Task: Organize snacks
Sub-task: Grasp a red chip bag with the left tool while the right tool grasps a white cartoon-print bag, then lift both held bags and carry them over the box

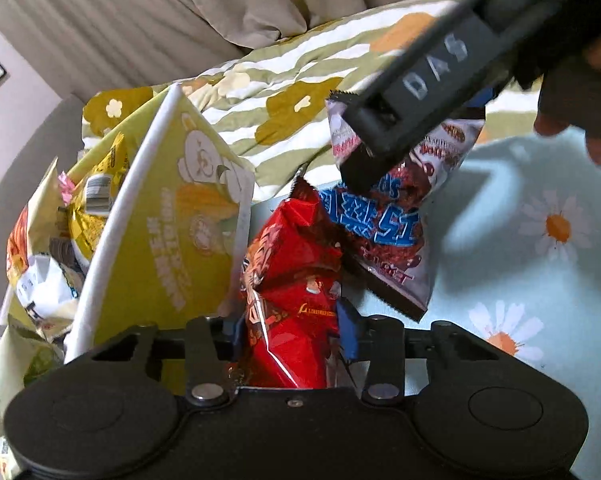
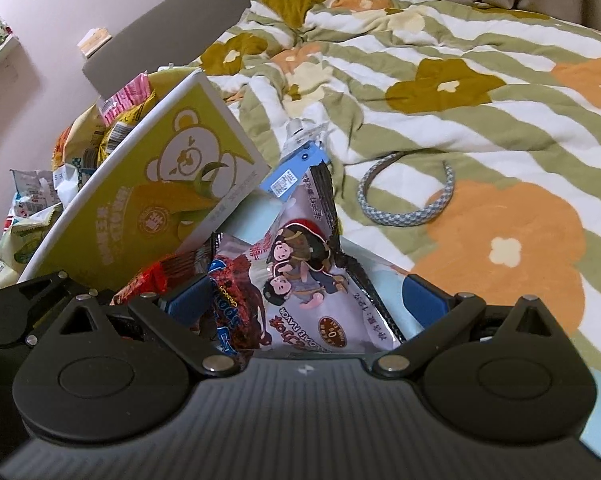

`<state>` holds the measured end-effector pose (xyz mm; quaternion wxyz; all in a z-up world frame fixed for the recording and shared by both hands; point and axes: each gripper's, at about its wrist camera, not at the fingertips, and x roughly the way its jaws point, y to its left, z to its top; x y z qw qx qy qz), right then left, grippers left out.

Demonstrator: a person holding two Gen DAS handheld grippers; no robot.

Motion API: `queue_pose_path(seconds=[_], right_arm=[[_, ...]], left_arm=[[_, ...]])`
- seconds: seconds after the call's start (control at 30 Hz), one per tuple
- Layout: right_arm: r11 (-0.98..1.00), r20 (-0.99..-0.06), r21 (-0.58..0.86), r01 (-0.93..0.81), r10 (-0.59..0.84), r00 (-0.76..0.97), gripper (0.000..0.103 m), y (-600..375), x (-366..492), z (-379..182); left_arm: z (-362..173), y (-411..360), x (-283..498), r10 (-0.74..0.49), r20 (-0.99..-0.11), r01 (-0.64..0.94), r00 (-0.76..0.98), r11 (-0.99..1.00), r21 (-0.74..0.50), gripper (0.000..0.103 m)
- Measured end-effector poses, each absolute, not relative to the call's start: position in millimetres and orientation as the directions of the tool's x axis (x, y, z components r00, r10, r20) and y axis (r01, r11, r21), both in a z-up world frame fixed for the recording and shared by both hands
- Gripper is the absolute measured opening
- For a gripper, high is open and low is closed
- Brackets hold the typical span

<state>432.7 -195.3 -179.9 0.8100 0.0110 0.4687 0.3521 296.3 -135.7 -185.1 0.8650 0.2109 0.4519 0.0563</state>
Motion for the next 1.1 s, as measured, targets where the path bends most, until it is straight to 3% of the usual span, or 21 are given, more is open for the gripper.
queue_pose_path(seconds=[0.5, 0.57, 0.67, 1.1], right_arm=[[0.737, -0.763, 0.373, -0.563, 0.59, 0.266, 0.103, -182.2, 424.7, -191.7], [0.739, -0.769, 0.378, -0.558, 0.586, 0.256, 0.09, -182.7, 422.4, -192.9], [0.755, -0.771, 0.366, -0.544, 0.573, 0.278, 0.086, -186.8, 414.4, -191.8], [0.838, -0.732, 0.277, -0.471, 0.501, 0.462, 0.082, -215.1, 366.0, -118.7]], left_arm=[[-166.1, -119.1, 285.0, 0.238, -0.772, 0.047, 0.589, 0.944, 0.326, 0.041], [-164.0, -119.0, 282.0, 0.233, -0.77, 0.044, 0.594, 0.947, 0.319, 0.041], [-158.9, -121.2, 277.4, 0.219, -0.764, 0.047, 0.607, 0.95, 0.31, 0.041], [-89.2, -124.7, 245.1, 0.123, -0.661, 0.059, 0.741, 0.967, 0.246, 0.041]])
